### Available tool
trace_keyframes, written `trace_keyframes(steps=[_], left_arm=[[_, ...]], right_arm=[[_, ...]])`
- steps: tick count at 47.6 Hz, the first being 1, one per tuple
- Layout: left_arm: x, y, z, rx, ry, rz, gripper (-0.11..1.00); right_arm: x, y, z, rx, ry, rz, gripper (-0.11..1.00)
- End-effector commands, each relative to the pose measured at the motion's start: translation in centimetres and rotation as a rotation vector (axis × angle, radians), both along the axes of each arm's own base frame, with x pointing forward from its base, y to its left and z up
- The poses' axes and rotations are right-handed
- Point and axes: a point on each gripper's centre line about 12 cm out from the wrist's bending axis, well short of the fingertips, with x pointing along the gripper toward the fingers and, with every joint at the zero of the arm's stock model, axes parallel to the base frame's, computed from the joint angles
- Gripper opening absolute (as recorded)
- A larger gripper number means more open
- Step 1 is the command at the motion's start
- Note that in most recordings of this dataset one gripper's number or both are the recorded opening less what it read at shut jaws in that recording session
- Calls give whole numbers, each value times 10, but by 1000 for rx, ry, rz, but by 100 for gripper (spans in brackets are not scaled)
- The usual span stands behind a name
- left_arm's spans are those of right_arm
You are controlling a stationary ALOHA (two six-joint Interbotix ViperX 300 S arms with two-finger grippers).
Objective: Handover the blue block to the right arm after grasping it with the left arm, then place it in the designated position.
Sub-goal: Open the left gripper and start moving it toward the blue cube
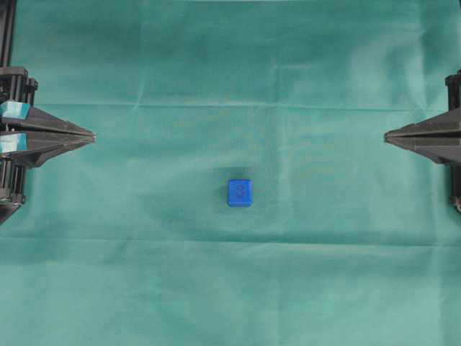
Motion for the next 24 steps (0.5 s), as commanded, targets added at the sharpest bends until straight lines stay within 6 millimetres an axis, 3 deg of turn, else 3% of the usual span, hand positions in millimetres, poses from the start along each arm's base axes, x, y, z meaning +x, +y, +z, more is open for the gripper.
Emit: trace_keyframes(steps=[1, 24], left_arm=[[3, 0, 4, -3, 26, 0, 2], [5, 0, 5, 3, 55, 1, 2]], right_arm=[[2, -1, 5, 12, -9, -5, 0], [4, -1, 8, 26, 26, -6, 0]])
